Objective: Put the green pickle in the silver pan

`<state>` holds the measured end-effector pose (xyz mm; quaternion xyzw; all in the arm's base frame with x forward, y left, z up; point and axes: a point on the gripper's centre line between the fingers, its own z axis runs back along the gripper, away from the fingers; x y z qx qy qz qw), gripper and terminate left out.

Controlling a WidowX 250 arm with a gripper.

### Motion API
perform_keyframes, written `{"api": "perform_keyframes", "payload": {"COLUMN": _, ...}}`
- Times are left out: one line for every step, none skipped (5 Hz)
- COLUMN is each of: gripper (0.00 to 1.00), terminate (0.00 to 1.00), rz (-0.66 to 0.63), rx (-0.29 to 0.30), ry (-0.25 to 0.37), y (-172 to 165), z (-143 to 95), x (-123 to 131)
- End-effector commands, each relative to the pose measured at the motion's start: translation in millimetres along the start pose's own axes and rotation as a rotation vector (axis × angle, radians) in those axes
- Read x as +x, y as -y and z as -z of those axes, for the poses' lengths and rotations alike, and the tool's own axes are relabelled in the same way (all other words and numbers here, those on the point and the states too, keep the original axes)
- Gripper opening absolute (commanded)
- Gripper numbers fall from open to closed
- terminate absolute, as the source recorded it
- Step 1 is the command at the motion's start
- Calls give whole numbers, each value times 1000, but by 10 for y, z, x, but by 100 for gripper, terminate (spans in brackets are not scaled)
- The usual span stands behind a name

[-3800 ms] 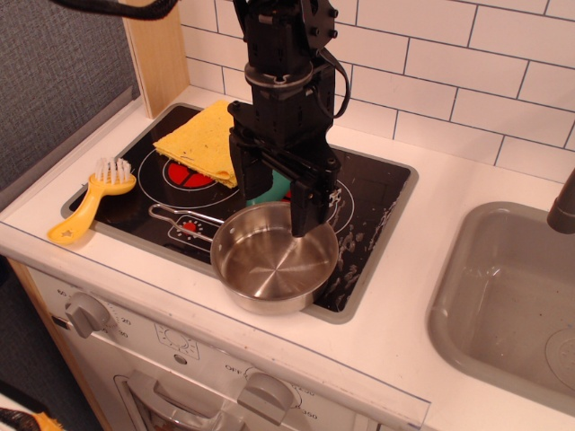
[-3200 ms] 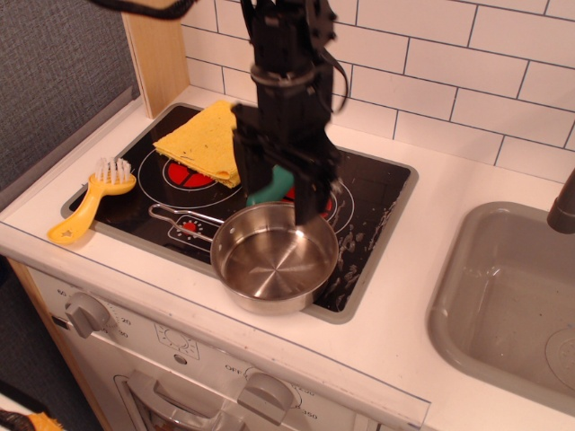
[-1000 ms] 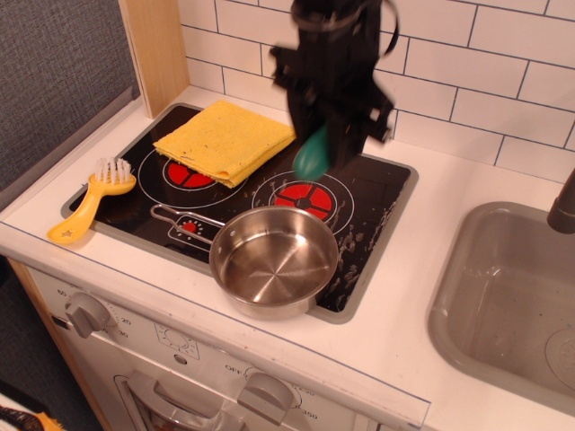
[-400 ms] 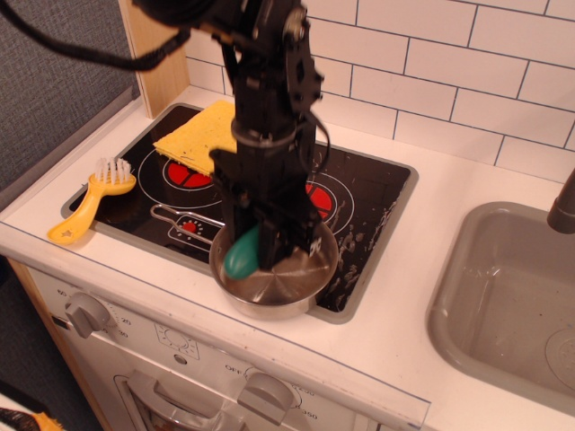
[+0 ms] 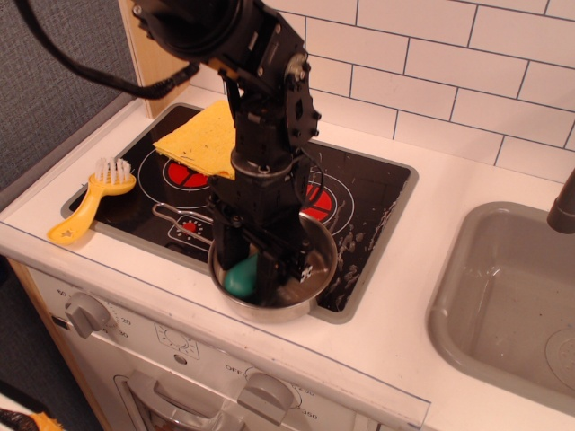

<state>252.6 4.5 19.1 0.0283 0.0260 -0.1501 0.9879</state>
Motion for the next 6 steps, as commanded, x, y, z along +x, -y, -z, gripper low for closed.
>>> {"api": "perform_keyframes", "payload": {"gripper": 100, "terminate": 0, "rz": 2, "rx": -2, "ry": 115, "y": -8, "z": -390, "x": 108}}
{"api": "perform_keyframes", "payload": {"gripper": 100, "terminate": 0, "rz": -37, "rx": -19, "ry": 179, "y": -31, "z": -659, "x": 114}}
{"api": "perform_keyframes", "payload": {"gripper": 100, "terminate": 0, "rz": -83, "rx": -18, "ry": 181, "y": -55, "z": -707, "x": 89}}
{"api": "perform_keyframes", "payload": {"gripper": 100, "terminate": 0, "rz": -63, "rx": 37, "ry": 110, "y": -68, "z": -704, "x": 86}}
{"api": "perform_keyframes", "payload": {"gripper": 100, "terminate": 0, "rz": -63, "rx": 37, "ry": 110, "y": -68, "z": -704, "x": 86}}
{"api": "perform_keyframes", "payload": {"gripper": 100, "terminate": 100, "rz": -63, "rx": 37, "ry": 110, "y": -68, "z": -704, "x": 86}}
